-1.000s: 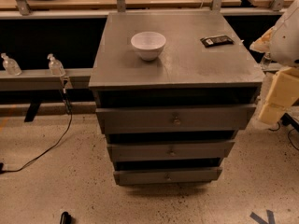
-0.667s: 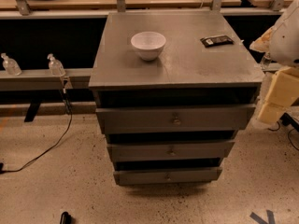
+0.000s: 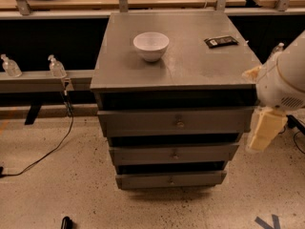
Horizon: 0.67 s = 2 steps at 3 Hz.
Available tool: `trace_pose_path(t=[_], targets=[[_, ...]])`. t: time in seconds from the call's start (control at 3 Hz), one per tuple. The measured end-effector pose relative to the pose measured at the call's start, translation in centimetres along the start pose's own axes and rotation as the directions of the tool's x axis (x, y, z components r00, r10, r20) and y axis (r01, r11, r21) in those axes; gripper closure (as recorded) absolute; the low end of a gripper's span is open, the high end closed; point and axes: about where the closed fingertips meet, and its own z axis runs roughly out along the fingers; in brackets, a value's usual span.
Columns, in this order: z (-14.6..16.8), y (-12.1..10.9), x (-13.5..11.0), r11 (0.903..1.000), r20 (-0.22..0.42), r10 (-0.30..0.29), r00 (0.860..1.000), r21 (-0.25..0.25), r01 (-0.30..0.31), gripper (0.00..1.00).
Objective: Open middle drawer
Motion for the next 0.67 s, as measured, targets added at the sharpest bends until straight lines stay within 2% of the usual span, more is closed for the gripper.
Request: trace_pose_path(t=[0.33, 0.67], targets=[[1.49, -0.49, 0.03, 0.9988, 0.015, -0.012, 1.000, 0.047, 0.011, 0.00], [1.29, -0.65, -0.07, 0.9986, 0.016, -0.012, 1.000, 0.052, 0.011, 0.00]])
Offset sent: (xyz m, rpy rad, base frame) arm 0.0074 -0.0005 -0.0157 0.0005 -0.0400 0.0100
